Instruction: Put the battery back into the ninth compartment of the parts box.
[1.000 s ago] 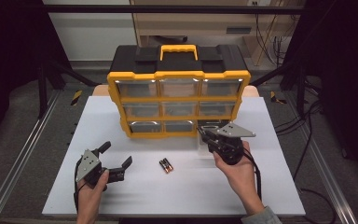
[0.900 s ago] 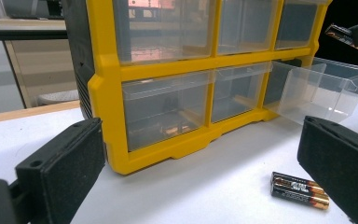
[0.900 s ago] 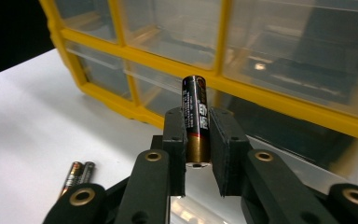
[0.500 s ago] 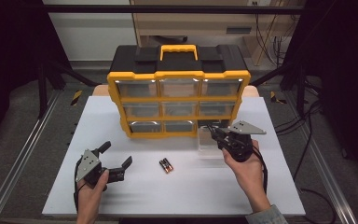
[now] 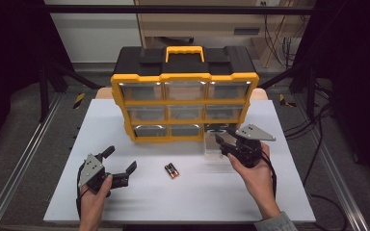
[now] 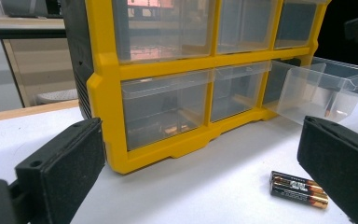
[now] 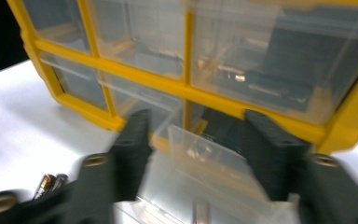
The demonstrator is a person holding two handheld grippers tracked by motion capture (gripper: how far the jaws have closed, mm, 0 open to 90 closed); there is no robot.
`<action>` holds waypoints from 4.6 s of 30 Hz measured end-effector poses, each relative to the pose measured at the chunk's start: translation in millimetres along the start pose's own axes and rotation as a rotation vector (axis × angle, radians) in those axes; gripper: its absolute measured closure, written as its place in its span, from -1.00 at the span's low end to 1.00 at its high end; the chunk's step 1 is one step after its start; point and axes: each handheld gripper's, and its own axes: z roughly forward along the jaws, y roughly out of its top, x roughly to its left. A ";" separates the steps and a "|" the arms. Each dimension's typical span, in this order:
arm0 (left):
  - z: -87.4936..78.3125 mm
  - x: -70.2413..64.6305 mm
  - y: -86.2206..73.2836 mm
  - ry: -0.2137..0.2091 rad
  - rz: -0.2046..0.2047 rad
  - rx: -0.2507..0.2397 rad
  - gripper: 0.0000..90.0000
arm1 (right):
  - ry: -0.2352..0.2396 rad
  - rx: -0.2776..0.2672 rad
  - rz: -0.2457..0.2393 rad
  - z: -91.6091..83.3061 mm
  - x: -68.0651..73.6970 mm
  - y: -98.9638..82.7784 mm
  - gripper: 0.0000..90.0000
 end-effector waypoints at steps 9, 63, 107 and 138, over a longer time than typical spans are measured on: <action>-0.3 0.1 0.1 0.001 -0.002 -0.003 -0.98 | 0.061 0.029 -0.043 5.2 23.9 7.9 -0.72; -2.1 0.1 1.5 0.004 0.015 -0.010 -0.99 | 0.268 0.368 -0.136 60.8 109.4 -47.2 -0.70; -1.6 -0.1 0.7 0.006 0.017 0.002 -0.99 | 0.276 0.384 -0.039 84.3 106.8 -53.0 0.43; -0.6 -0.7 0.3 -0.002 0.018 0.005 -0.99 | 0.250 0.457 -0.061 95.6 110.8 -59.7 0.65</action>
